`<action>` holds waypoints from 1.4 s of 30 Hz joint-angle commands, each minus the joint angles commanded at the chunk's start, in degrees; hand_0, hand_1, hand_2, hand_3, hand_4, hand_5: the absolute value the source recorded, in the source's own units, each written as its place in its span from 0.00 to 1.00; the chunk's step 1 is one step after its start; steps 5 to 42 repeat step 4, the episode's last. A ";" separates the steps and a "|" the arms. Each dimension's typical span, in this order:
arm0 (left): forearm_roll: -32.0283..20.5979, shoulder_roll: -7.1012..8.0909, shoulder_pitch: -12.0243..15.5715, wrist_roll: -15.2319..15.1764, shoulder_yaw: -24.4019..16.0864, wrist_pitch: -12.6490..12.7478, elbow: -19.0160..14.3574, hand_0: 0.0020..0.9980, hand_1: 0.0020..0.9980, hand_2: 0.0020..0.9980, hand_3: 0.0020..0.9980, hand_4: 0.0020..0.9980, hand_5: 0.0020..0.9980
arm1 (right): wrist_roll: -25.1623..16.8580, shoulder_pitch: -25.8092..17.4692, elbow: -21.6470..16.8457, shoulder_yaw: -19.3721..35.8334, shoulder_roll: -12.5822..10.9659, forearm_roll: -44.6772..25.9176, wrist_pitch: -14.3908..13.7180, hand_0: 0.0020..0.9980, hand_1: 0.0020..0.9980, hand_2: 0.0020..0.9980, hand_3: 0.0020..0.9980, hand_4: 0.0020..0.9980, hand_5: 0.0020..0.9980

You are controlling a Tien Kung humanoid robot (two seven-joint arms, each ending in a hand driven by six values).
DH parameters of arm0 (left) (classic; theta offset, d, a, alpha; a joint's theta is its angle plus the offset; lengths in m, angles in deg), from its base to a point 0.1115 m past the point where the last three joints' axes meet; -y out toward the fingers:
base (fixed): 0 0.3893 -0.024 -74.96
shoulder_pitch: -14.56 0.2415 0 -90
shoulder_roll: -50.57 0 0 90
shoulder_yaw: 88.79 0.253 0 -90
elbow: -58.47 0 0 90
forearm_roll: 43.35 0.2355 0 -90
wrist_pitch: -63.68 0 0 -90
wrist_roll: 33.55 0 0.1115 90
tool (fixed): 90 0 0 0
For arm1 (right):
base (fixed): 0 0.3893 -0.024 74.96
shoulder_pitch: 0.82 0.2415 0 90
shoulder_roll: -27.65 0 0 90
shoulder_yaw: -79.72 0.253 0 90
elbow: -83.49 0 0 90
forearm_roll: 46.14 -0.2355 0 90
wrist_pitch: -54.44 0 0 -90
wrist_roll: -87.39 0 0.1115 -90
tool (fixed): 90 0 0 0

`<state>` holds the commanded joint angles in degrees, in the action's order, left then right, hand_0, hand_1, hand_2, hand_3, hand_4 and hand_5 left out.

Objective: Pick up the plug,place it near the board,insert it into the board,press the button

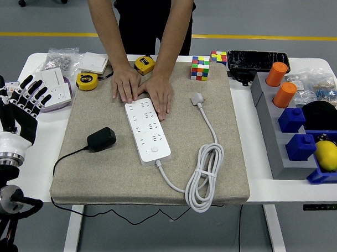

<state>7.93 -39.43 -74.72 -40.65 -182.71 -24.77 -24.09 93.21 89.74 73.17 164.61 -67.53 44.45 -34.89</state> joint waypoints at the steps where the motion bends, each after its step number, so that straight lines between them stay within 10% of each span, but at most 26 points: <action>1: -0.22 0.00 -0.26 -0.02 0.11 -0.01 -0.02 0.75 0.79 0.78 0.81 1.00 1.00 | -0.25 0.05 0.00 -0.95 -0.21 -1.01 -0.07 0.83 0.72 0.73 0.77 1.00 0.94; 42: -0.12 0.00 -0.69 0.06 0.64 -0.04 0.02 0.75 0.79 0.78 0.81 1.00 1.00 | -0.43 0.14 0.00 -1.66 -0.57 -1.84 -0.07 0.83 0.72 0.73 0.77 1.00 0.94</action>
